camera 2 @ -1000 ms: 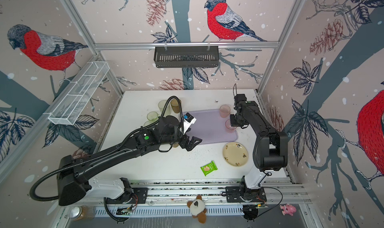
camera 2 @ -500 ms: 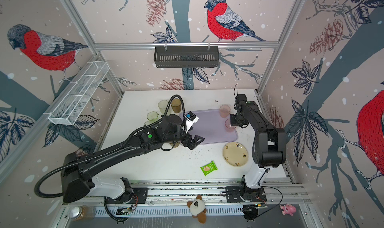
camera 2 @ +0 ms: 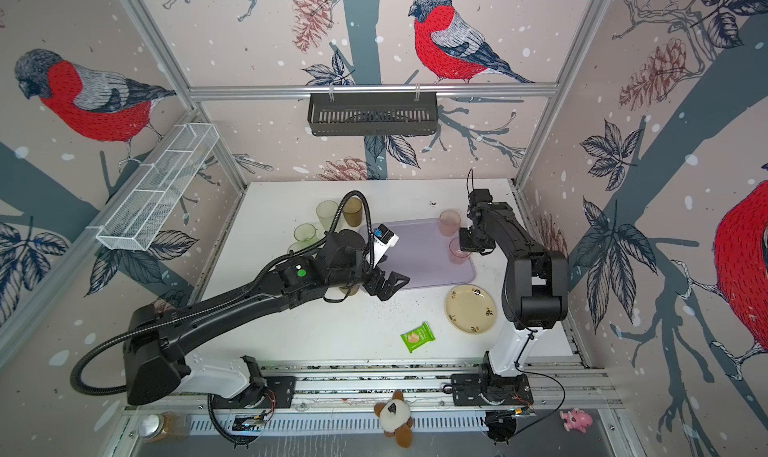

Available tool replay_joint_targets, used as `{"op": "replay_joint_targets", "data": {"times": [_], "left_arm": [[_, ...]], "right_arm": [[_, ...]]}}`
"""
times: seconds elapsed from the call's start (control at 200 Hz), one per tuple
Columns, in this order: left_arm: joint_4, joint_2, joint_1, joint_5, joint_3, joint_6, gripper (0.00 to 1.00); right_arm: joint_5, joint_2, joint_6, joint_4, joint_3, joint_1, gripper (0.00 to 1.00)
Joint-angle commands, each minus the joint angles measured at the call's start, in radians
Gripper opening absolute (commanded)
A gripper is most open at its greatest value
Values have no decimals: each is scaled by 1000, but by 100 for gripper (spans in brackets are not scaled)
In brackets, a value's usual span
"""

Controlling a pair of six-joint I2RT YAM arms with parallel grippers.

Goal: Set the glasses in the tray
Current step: 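Lower the clear pink cup onto the tray beside the textured pink cup, then open the right gripper to release the clear pink cup on the tray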

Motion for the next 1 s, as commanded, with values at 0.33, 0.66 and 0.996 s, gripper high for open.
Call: {"op": "replay_joint_targets", "data": {"times": [0.33, 0.66, 0.996], "left_arm": [[46, -12, -3, -14, -3, -9, 97], [48, -15, -5, -16, -4, -12, 98], [45, -14, -5, -17, -2, -6, 98]], "right_arm": [[3, 10, 0, 10, 3, -1, 4], [10, 13, -1, 9, 1, -1, 6], [16, 13, -1, 11, -1, -1, 9]]}}
